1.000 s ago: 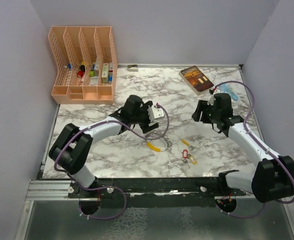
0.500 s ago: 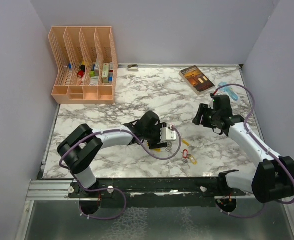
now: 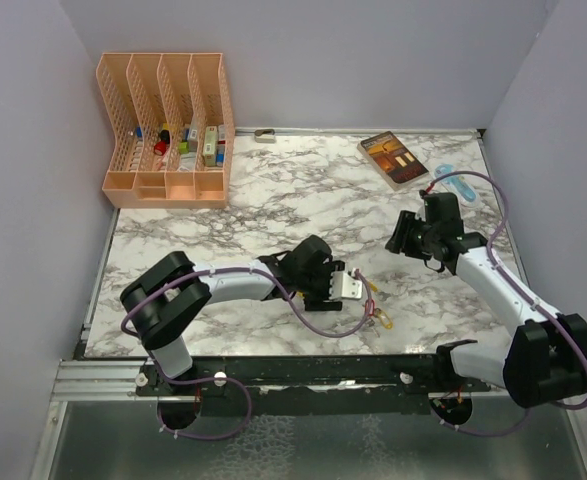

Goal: Put the keys on the keyring

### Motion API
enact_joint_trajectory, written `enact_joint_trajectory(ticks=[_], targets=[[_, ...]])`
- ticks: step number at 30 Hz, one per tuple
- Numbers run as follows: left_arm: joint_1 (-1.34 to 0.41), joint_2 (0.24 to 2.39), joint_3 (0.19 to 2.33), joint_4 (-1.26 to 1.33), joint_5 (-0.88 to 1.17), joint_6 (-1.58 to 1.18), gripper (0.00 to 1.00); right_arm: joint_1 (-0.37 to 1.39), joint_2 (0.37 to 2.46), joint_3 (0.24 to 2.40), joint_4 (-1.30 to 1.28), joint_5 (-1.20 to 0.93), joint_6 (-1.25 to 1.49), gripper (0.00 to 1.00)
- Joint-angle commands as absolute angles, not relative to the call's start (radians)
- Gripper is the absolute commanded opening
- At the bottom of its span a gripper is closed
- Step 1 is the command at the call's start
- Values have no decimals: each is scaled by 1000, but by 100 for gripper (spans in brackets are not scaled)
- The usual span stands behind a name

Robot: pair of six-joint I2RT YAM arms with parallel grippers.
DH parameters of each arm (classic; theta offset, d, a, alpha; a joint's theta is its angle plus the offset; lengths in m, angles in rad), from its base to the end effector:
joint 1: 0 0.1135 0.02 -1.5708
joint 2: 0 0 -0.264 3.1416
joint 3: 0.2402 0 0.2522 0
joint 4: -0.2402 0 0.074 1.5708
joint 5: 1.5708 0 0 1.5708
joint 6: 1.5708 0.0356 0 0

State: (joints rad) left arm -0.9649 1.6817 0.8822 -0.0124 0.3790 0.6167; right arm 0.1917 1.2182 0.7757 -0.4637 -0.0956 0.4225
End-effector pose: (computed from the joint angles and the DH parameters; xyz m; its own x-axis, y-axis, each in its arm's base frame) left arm 0.1809 -0.2842 0.1644 0.1884 0.6715 -0.7166 0.9803 -0.0841 0.1790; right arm 0.2383 0.0497 0.2244 -0.8063 0.2593 -0.5317 0.0912 0.9425 0.3214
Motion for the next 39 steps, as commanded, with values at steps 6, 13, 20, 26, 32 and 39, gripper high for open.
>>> enact_joint_trajectory(ticks=[6,13,20,26,32,39], targets=[[-994,1725,856,73,349,626,55,195,1161,767,-473,-94,433,44],[-1000,1718,826,82,311,642,40,194,1152,754,-472,-99,433,41],[-1000,1713,828,74,295,639,22,195,1163,755,-471,-111,434,39],[-1000,1713,834,66,264,646,8,195,1163,749,-469,-110,435,38],[-1000,1714,853,57,214,659,0,195,1164,743,-461,-114,430,38],[-971,1703,954,-65,189,681,0,195,1166,749,-458,-144,406,37]])
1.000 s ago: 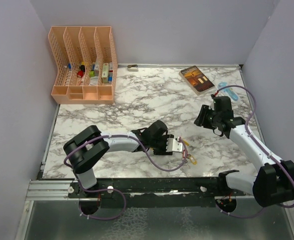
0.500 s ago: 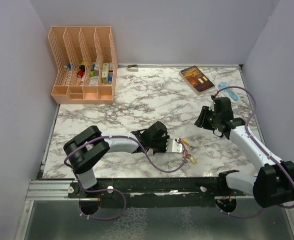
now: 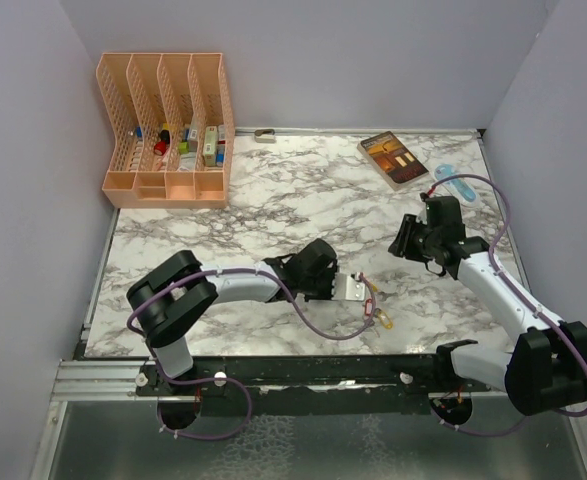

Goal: Put the keys on the keyring

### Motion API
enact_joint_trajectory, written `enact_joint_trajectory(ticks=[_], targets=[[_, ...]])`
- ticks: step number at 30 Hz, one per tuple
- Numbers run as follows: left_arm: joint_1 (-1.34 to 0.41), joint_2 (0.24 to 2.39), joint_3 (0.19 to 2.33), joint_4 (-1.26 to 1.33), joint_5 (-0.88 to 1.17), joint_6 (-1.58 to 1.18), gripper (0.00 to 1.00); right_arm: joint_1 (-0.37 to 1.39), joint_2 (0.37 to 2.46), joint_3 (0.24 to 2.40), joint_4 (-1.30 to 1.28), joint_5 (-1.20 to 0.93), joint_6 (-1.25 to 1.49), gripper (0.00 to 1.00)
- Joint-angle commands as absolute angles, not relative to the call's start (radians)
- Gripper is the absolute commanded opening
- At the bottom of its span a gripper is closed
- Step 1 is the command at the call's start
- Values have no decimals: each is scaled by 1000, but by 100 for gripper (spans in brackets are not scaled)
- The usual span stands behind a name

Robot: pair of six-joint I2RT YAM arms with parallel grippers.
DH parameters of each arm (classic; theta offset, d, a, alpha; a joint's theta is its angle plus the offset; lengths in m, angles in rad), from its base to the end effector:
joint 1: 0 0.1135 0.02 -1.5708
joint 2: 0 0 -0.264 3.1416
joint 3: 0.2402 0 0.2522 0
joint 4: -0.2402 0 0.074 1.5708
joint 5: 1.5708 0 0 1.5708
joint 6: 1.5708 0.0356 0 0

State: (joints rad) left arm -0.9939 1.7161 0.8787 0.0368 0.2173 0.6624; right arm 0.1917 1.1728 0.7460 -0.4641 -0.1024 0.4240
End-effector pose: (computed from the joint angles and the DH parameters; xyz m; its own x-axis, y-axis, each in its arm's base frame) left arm 0.1804 -0.2913 0.1548 0.2450 0.7245 -0.6442 0.9507 -0.0493 0.3062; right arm 0.2293 0.0482 0.2250 -0.7997 0.2617 -0.5403 0.0838 0.9399 0.3311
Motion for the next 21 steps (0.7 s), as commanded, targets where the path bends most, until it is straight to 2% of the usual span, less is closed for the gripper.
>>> enact_joint_trajectory(ticks=[1,13,21], targets=[[-949,1703,976,-91,208,679,0,195,1167,749,-458,-151,400,36],[-802,1644,1227,-400,408,735,0,194,1104,731,-372,-411,298,33],[-715,1646,1419,-592,633,762,0,195,978,683,-212,-628,280,35]])
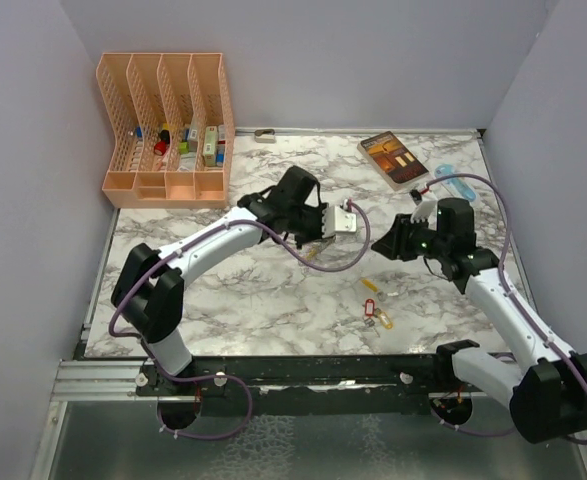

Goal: Put the keys on the keyring

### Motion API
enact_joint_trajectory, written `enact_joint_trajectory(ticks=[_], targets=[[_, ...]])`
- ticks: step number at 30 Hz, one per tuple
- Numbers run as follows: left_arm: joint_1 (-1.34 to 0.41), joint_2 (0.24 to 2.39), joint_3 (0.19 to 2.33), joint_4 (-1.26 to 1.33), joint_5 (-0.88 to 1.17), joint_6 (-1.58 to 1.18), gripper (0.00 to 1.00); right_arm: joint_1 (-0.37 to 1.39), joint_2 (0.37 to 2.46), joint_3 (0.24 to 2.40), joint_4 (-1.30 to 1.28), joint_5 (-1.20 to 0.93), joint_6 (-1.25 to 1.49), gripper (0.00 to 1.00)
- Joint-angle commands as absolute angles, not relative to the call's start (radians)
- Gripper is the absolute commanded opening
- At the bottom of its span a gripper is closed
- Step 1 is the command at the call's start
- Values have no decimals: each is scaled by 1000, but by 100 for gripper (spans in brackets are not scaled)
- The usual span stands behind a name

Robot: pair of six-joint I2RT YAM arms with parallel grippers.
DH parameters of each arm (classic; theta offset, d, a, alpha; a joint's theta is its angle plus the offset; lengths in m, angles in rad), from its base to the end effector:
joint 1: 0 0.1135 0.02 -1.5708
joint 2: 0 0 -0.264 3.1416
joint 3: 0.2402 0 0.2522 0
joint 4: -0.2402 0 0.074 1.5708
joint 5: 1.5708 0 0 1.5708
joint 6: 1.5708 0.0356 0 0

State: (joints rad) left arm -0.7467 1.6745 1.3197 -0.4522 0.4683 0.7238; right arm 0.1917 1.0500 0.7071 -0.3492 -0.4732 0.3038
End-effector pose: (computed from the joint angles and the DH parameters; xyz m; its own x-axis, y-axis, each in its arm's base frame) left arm 0.2614 -0.2638 0.2709 0.1560 0.6608 -0.7341 0.9769 0.0070 0.2138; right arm 0.2137 0.0580 0.2492 -0.7515 0.1254 -0.6476 -0.3031 0.8064 0.5078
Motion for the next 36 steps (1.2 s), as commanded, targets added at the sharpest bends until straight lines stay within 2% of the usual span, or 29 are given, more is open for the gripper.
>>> enact_joint_trajectory(ticks=[1,7,13,31,36], targets=[[-707,1644,1440,-615,654,769,0,195,958,681,-194,-634,279,35],[-640,1628,1498,-707,861,786,0,195,882,662,-139,-680,274,38],[-620,1624,1488,-719,962,791,0,195,875,667,-129,-706,271,32],[-596,1626,1410,-556,985,669,0,195,999,763,-317,-525,286,35],[-572,1621,1406,-546,960,684,0,195,1091,827,-522,-327,333,34]])
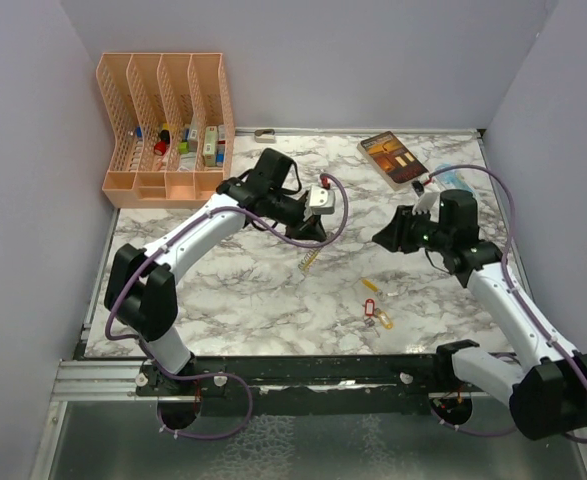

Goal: Put the keys on the keyring

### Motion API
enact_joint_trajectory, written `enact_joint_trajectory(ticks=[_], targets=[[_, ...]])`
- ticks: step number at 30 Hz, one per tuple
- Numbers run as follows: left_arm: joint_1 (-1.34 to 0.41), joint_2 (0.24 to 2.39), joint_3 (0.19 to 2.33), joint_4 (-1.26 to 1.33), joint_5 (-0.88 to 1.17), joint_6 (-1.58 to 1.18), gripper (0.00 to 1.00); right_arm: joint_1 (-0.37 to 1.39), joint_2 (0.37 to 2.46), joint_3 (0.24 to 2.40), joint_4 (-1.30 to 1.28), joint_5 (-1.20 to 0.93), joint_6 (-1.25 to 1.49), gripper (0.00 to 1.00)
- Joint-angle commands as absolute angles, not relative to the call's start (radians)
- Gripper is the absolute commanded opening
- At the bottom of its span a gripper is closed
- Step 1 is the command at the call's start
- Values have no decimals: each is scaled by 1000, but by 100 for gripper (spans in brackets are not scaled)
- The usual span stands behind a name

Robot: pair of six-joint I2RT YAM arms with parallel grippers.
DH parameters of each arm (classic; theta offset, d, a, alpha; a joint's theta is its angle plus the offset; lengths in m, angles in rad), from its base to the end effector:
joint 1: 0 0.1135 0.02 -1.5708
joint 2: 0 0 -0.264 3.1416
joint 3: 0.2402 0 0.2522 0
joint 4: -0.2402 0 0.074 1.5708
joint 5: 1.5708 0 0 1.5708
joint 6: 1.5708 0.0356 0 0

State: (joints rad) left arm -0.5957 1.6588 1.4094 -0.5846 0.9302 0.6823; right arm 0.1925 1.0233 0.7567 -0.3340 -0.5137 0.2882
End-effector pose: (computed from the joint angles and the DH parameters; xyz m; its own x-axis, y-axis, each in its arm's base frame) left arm 0.2815 -0.2253 0.3036 0.0168 0.4439 -0.8959 0.9929 -0.1127 -0.0372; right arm 0.2139 0.0595 0.2729 -0.6923 0.1173 -0.7120 -0.3836 0.7760 0.5007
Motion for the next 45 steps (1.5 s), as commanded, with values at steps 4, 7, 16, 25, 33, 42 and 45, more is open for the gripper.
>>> enact_joint_trajectory(ticks=[4,7,16,25,33,42,45], targets=[[-528,1620,1387,-501,976,662,0,195,1228,869,-673,-261,356,35],[-499,1621,1365,-455,1012,632,0,195,1279,859,-689,-255,363,29],[-476,1624,1359,-427,1016,620,0,255,1356,886,-805,-191,282,26],[-461,1621,1319,-397,1018,607,0,340,1397,867,-857,-134,314,26],[-459,1617,1304,-390,1016,607,0,380,1463,880,-802,-86,350,26],[-457,1611,1291,-384,1015,602,0,391,1525,875,-720,-88,344,26],[-457,1611,1289,-380,1016,595,0,396,1538,875,-688,-89,346,26]])
